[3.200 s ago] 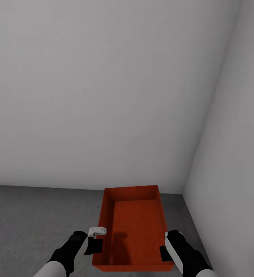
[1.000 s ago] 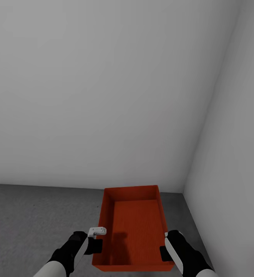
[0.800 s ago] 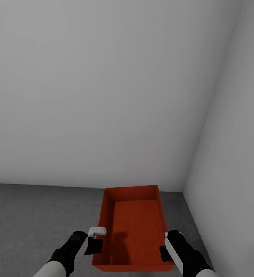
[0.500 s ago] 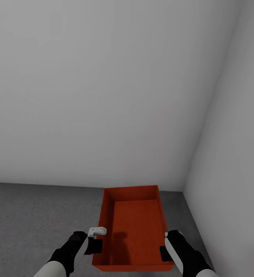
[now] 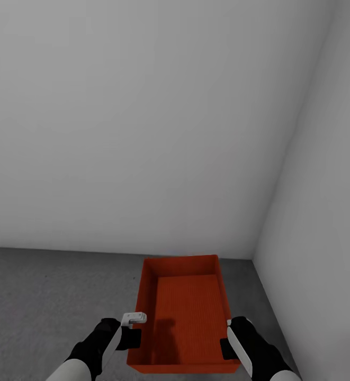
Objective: Move the two storage containers from the living room to the garage. In the garage, place one container on the floor and stack the other container on top of it (either order is fine).
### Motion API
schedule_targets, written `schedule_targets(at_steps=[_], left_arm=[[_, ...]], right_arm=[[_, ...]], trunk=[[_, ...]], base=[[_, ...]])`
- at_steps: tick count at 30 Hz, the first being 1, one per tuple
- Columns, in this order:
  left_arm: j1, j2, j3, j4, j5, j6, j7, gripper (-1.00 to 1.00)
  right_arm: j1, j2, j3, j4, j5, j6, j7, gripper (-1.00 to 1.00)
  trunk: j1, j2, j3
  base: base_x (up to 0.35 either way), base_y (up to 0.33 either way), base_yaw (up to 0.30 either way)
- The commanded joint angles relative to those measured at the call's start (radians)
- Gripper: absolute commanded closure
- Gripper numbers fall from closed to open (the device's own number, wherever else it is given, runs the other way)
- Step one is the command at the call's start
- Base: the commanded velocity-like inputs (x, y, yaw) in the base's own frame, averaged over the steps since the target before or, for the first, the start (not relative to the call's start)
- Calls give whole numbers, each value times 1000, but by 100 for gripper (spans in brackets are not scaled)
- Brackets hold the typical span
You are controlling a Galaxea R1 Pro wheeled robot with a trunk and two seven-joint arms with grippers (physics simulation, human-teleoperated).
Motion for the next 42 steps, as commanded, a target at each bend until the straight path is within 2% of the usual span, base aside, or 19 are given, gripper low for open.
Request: schedule_targets(at_steps=[1, 42], left_arm=[[0, -2, -2, -2, 13, 6, -2, 100], [0, -2, -2, -1, 11, 6, -2, 100]], right_arm=[[-1, 15, 2, -2, -65, -9, -4, 100], [-1, 15, 2, -2, -65, -8, -4, 100]], trunk=[[4, -8, -6], [161, -295, -198]], base=[[0, 0, 0], [0, 0, 0]])
